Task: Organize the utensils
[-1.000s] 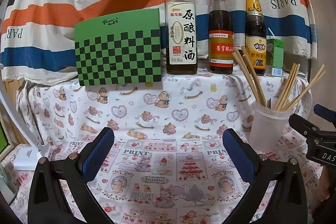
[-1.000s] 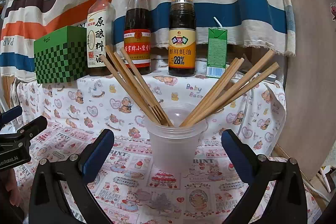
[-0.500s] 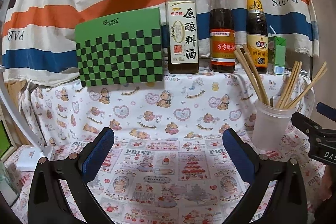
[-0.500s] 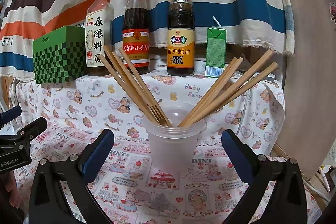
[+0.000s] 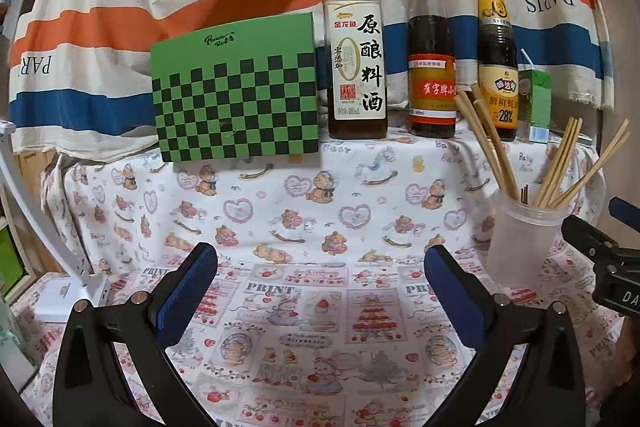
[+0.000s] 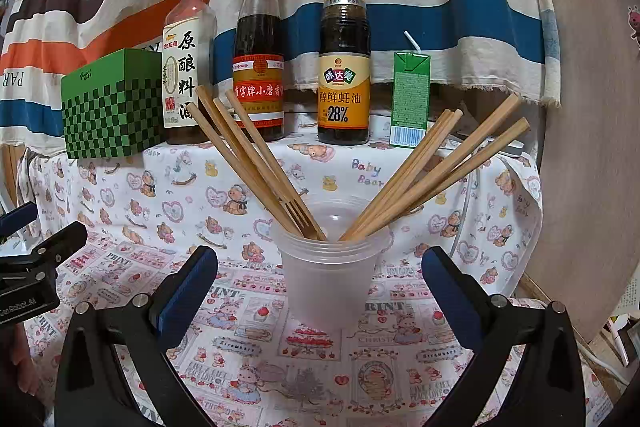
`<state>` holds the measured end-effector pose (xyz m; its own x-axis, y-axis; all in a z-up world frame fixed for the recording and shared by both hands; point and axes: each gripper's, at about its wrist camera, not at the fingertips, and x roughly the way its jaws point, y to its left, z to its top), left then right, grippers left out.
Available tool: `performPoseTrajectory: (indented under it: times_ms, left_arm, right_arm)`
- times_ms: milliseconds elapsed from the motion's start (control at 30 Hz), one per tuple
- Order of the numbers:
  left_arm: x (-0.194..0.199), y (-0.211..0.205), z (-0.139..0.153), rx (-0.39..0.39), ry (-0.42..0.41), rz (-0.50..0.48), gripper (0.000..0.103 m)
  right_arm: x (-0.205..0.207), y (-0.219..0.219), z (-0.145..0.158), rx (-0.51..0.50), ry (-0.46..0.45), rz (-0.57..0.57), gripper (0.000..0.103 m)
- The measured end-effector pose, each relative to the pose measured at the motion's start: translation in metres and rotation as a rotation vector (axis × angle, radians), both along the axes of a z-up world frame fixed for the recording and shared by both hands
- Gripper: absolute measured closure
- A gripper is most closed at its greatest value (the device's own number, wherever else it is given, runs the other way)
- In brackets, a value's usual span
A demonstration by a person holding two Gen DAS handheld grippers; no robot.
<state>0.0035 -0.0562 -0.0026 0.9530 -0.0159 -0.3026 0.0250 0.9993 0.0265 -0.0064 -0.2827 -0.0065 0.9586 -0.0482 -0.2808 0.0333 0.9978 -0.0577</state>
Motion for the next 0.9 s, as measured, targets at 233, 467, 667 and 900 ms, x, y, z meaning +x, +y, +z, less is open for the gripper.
performPoseTrajectory:
  times_ms: [233, 467, 667, 900]
  left_arm:
    - [0.0006, -0.0009, -0.0004, 0.001, 0.003, 0.002, 0.0]
    - [0.001, 0.0001, -0.0009, 0.001, 0.004, 0.013, 0.0]
    - [0.0012, 0.0007, -0.001, -0.002, 0.008, 0.018, 0.0]
    - [0.0022, 0.002, -0.0016, -0.005, 0.013, 0.023, 0.0]
  right_arm:
    - [0.0004, 0.0, -0.0001, 0.0, 0.0, 0.0, 0.0]
    - [0.0005, 0.0002, -0.0001, 0.0, 0.002, -0.001, 0.0]
    - [0.001, 0.0002, -0.0006, -0.001, 0.003, -0.001, 0.0]
    - [0.0014, 0.0005, -0.0009, -0.001, 0.003, -0.001, 0.0]
